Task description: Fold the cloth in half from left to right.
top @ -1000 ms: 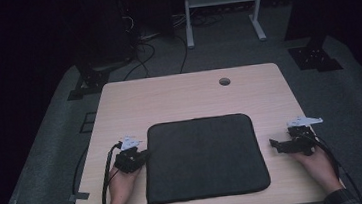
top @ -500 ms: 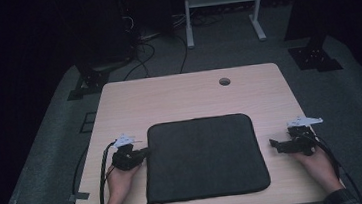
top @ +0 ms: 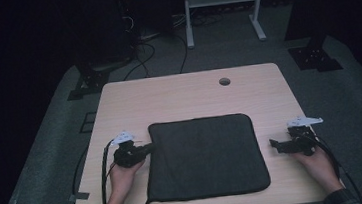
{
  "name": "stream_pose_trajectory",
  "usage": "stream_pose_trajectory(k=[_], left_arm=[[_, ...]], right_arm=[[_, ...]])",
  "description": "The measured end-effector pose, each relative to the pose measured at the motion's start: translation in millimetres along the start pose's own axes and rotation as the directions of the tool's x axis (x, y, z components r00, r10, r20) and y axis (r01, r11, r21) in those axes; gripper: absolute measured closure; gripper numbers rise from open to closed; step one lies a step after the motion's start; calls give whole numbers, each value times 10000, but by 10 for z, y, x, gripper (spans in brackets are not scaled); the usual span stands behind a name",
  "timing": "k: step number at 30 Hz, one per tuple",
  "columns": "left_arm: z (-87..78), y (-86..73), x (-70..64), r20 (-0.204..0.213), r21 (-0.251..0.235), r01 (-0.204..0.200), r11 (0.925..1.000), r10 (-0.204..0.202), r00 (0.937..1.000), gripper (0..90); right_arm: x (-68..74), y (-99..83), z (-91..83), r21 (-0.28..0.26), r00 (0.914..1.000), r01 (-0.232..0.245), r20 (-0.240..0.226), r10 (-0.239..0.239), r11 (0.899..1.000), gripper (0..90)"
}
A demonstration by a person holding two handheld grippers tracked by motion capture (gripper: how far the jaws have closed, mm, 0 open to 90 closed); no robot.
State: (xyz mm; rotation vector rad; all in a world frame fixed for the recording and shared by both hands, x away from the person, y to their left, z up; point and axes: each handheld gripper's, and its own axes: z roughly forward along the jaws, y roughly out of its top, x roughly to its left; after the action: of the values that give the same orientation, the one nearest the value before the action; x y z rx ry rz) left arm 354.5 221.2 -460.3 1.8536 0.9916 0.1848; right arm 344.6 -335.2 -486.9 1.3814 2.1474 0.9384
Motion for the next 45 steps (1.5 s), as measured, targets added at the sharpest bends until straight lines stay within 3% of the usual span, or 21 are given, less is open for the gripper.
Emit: stream_pose_trajectory(k=[9, 18, 30, 45], left_arm=[[174, 107, -130, 665, -24, -236, 9997, 237, 9975, 840], [357, 220, -281, 1236, 77, -743, 9972, 727, 9897, 846], [629, 357, -450, 2332, -44, -756, 9971, 746, 9696, 845], [1012, 525, -723, 3190, -4, -1023, 9948, 971, 9428, 845]], right_arm=[[1, 0, -1, 13, 10000, -17, -3, 17, 10000, 89], [1, 0, 0, 10, 10000, -14, 0, 14, 10000, 89], [2, 0, -1, 12, 10000, -20, 2, 20, 10000, 89], [1, 0, -1, 11, 10000, -16, 3, 16, 10000, 89]])
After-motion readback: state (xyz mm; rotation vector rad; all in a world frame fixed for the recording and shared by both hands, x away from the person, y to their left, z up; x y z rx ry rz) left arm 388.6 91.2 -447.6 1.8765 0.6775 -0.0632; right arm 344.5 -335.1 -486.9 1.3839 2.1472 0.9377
